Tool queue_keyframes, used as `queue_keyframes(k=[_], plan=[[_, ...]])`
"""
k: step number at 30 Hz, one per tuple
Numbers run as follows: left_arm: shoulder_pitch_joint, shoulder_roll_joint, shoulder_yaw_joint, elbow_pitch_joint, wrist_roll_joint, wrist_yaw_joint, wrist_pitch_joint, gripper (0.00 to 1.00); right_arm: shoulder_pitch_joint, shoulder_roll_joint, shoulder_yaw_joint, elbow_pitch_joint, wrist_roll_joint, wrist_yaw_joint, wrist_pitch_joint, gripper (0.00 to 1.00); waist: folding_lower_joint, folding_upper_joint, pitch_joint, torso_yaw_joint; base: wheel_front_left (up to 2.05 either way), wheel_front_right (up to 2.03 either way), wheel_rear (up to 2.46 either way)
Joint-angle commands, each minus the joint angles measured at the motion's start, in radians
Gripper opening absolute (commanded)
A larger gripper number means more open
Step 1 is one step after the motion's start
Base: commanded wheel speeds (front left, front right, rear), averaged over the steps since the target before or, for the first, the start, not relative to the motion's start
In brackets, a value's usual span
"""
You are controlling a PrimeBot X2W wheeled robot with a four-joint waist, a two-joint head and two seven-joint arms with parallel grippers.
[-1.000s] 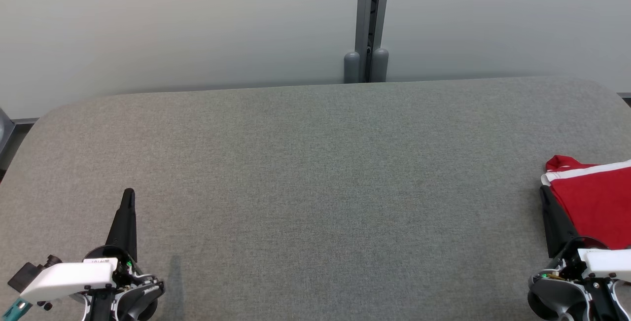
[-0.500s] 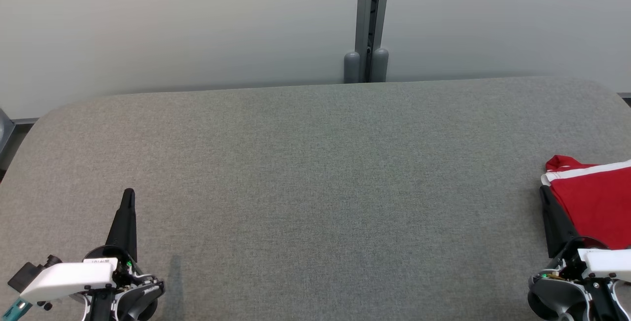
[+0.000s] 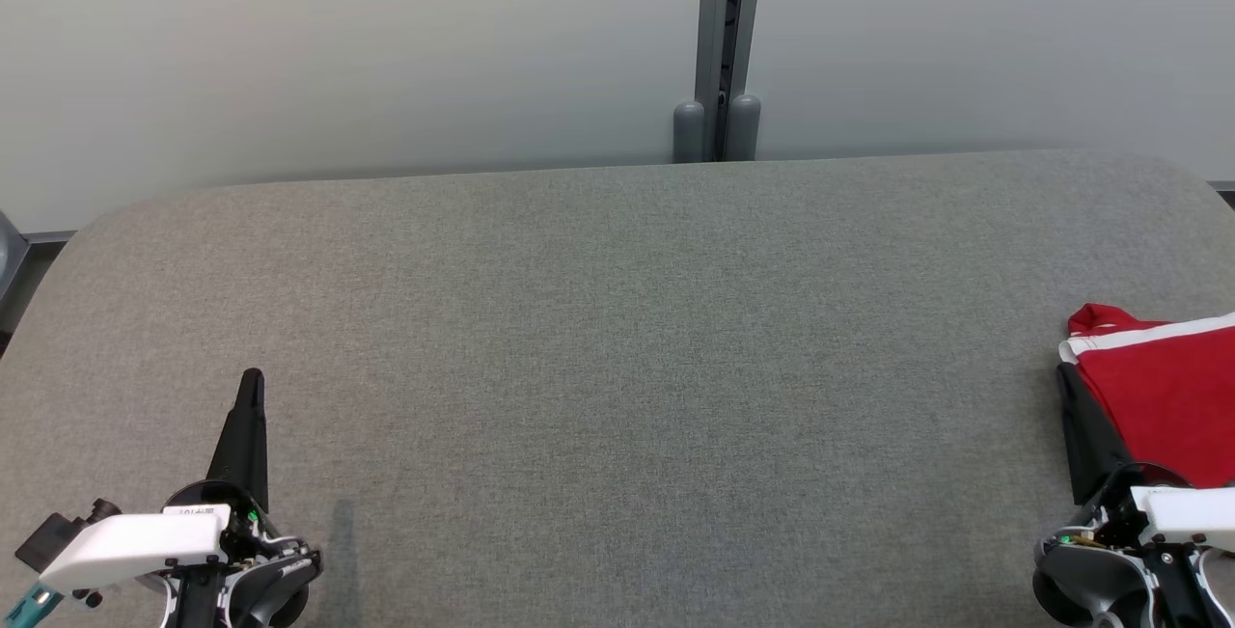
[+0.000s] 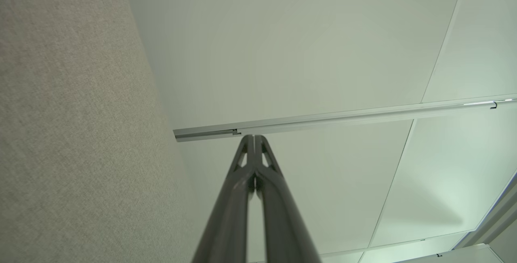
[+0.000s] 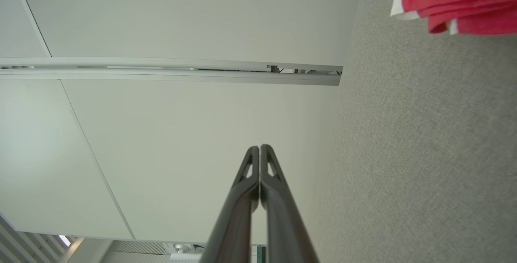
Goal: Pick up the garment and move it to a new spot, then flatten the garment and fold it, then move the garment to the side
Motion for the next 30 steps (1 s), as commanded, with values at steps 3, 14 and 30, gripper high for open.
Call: queue_keyframes(k=[3,14,30], plan=[[-0.012,0.005,0.004,-0.002,-0.002,-0.003,0.003,0.00,0.009,-0.009,0.000,-0.003,0.003,0.000,0.003,0.00,0.0000,0.0000,0.000,0.000,0.00,0.00,0.00],[-0.012,0.005,0.004,-0.002,-0.002,-0.003,0.003,0.00,0.009,-0.009,0.000,-0.003,0.003,0.000,0.003,0.00,0.0000,0.0000,0.000,0.000,0.00,0.00,0.00],[-0.012,0.005,0.004,-0.002,-0.002,-0.003,0.003,0.00,0.009,-0.009,0.000,-0.003,0.003,0.000,0.003,0.00,0.0000,0.0000,0.000,0.000,0.00,0.00,0.00]])
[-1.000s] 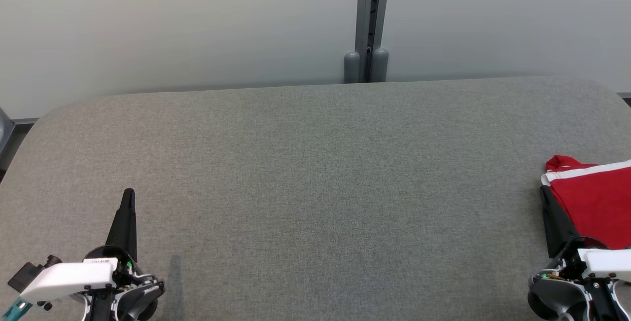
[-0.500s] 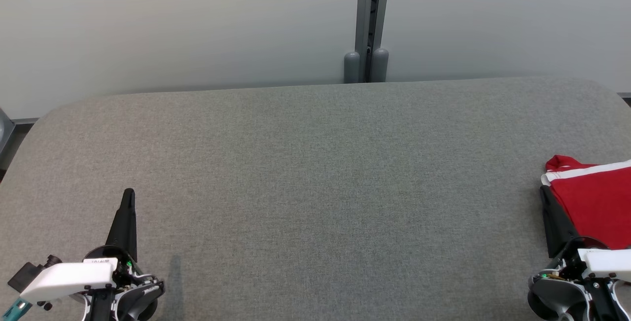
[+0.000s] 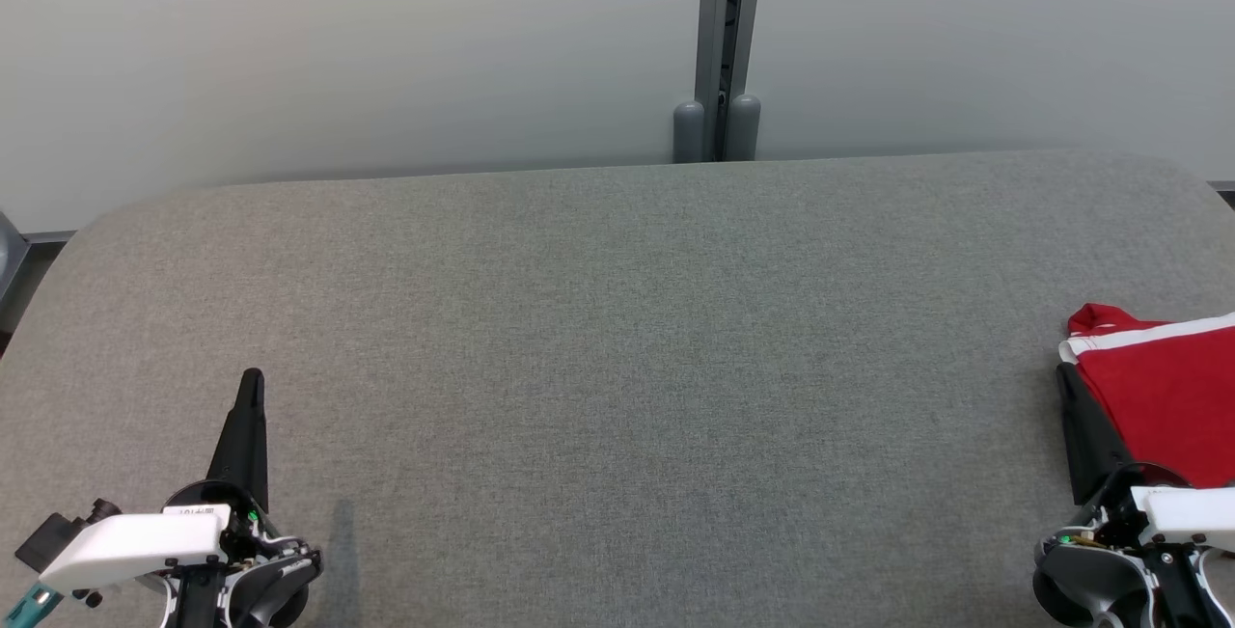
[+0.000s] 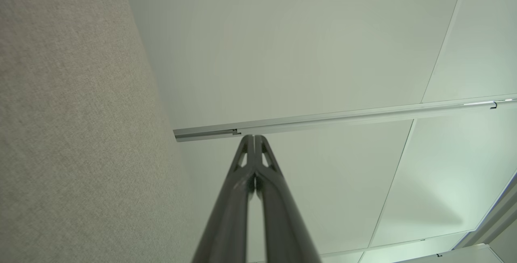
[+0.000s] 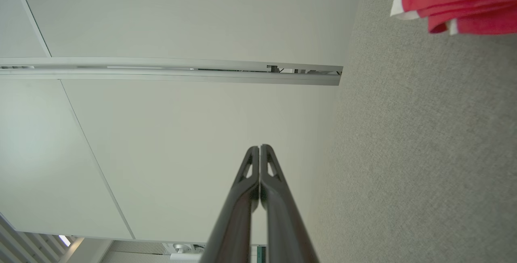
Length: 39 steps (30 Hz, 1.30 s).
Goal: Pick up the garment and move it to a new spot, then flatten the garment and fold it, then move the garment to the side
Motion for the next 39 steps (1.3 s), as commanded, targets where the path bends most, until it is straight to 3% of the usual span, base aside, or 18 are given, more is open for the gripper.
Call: queue_keyframes(k=[1,39], plan=[[-0.012,0.005,0.004,-0.002,-0.002,-0.003,0.003,0.00,0.009,-0.009,0.000,-0.003,0.003,0.000,0.003,0.00,0.0000,0.0000,0.000,0.000,0.00,0.00,0.00],[-0.012,0.005,0.004,-0.003,-0.002,-0.003,0.003,0.00,0.009,-0.009,0.000,-0.003,0.003,0.000,0.003,0.00,0.0000,0.0000,0.000,0.000,0.00,0.00,0.00]])
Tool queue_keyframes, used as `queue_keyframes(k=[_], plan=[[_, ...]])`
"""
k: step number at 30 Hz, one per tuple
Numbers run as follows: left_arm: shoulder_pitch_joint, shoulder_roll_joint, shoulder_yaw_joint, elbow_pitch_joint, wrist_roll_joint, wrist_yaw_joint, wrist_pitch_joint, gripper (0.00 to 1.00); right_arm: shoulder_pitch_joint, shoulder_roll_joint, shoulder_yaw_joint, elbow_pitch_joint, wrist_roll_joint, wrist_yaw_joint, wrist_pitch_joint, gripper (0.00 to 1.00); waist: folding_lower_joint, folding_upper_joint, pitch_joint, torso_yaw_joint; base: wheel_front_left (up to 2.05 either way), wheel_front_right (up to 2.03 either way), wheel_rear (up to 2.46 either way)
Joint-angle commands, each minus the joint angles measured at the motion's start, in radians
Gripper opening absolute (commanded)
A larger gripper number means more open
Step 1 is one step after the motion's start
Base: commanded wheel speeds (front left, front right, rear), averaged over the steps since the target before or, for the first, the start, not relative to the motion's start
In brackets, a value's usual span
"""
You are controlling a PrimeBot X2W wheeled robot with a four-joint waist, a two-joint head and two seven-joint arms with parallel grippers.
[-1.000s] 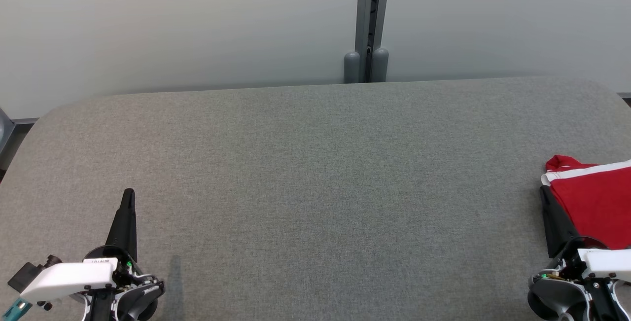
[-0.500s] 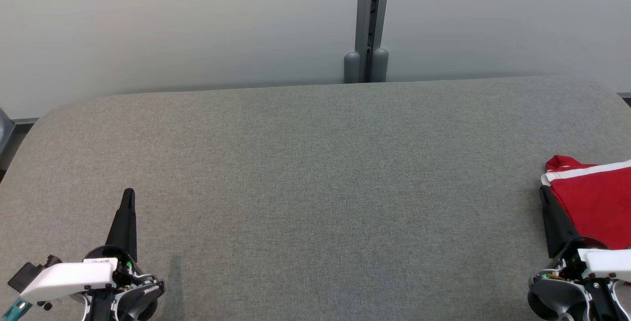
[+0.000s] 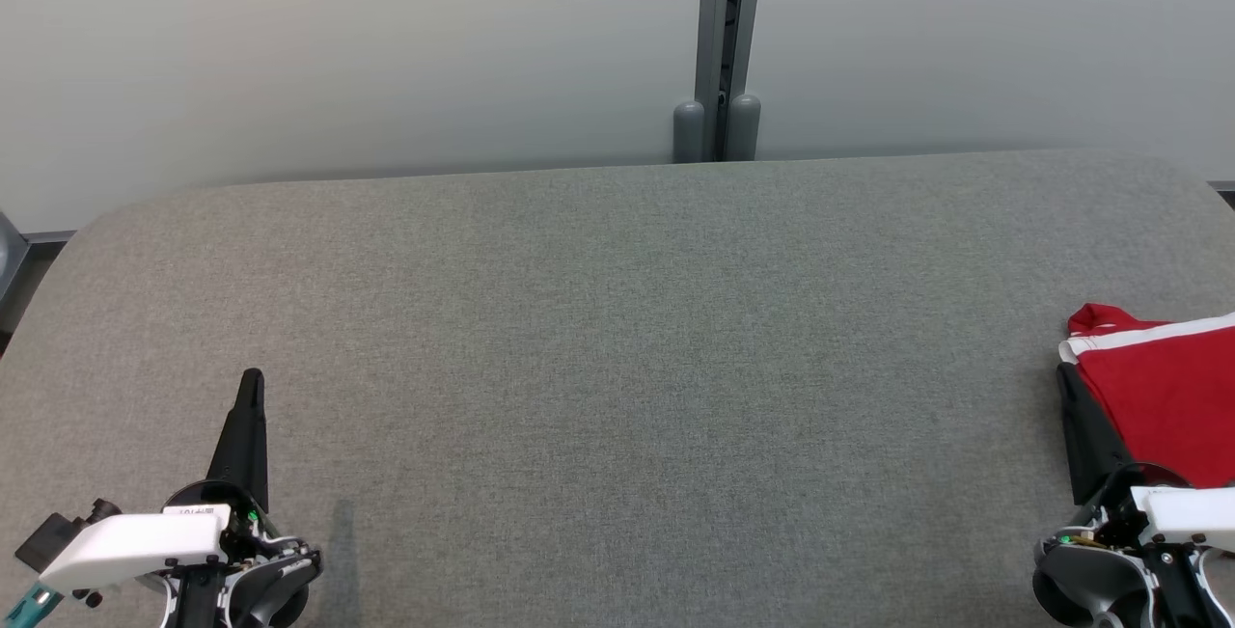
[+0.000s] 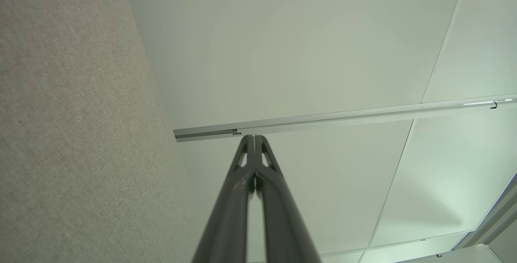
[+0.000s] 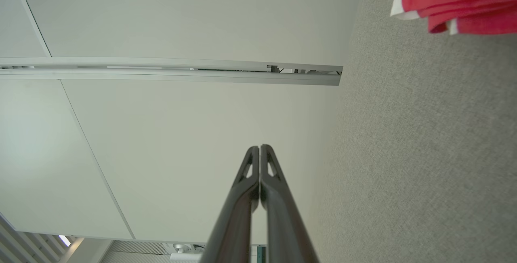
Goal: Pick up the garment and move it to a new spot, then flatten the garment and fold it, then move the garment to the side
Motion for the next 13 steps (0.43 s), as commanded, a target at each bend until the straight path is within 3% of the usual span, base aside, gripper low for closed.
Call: queue_keyframes(k=[1,13], plan=[[-0.012,0.005,0.004,-0.003,-0.001,-0.003,0.003,0.00,0.009,-0.009,-0.001,-0.003,0.003,0.000,0.003,0.00,0.0000,-0.0001,0.000,0.000,0.00,0.00,0.00],[-0.012,0.005,0.004,-0.003,-0.001,-0.003,0.003,0.00,0.009,-0.009,-0.001,-0.003,0.003,0.000,0.003,0.00,0.0000,-0.0001,0.000,0.000,0.00,0.00,0.00]])
